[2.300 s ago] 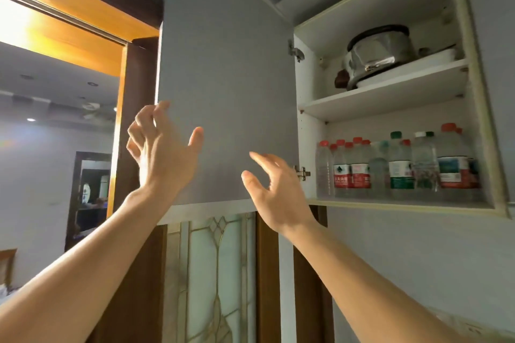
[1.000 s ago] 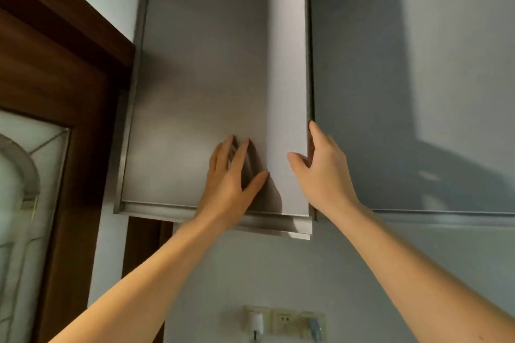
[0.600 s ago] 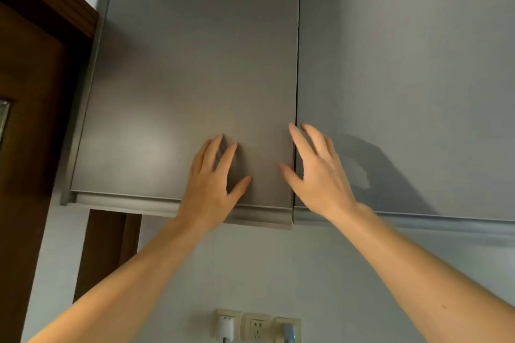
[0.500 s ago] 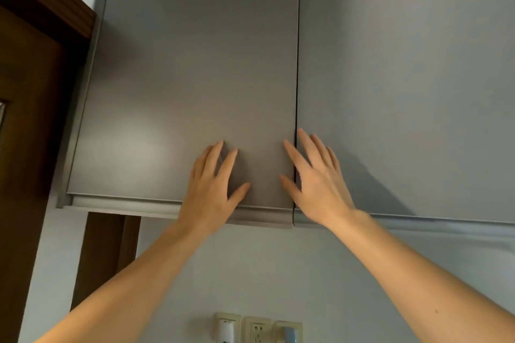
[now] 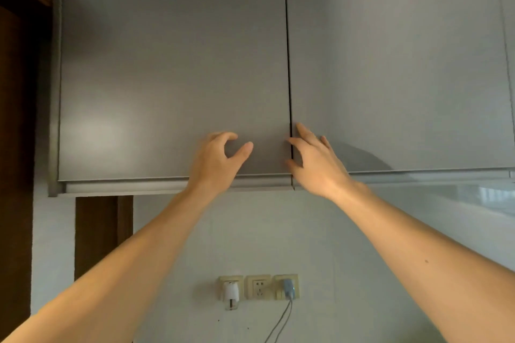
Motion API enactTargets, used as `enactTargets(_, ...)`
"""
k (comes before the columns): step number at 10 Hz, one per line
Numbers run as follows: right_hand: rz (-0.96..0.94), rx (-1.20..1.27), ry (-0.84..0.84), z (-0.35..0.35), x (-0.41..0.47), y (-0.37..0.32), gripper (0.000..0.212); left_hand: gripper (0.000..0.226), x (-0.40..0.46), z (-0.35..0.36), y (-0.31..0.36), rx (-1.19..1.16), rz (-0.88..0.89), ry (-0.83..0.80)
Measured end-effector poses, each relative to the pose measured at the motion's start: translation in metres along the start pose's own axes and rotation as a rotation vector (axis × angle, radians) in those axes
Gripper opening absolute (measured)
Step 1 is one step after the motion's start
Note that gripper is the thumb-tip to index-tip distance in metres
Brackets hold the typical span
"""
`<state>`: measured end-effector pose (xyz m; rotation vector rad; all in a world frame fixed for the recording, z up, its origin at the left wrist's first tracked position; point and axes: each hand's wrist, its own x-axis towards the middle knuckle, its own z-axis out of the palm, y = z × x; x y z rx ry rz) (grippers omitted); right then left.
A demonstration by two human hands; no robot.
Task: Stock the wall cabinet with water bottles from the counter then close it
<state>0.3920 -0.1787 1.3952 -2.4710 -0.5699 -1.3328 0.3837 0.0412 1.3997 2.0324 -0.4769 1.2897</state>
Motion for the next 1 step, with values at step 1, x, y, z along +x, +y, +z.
enactTargets(1, 0.115, 0.215, 0.099, -0.0142, -0.0297, -0.009, 0.028, 0.018, -0.0366, -0.0226, -0.0005, -0.213, -0.042, 0.034)
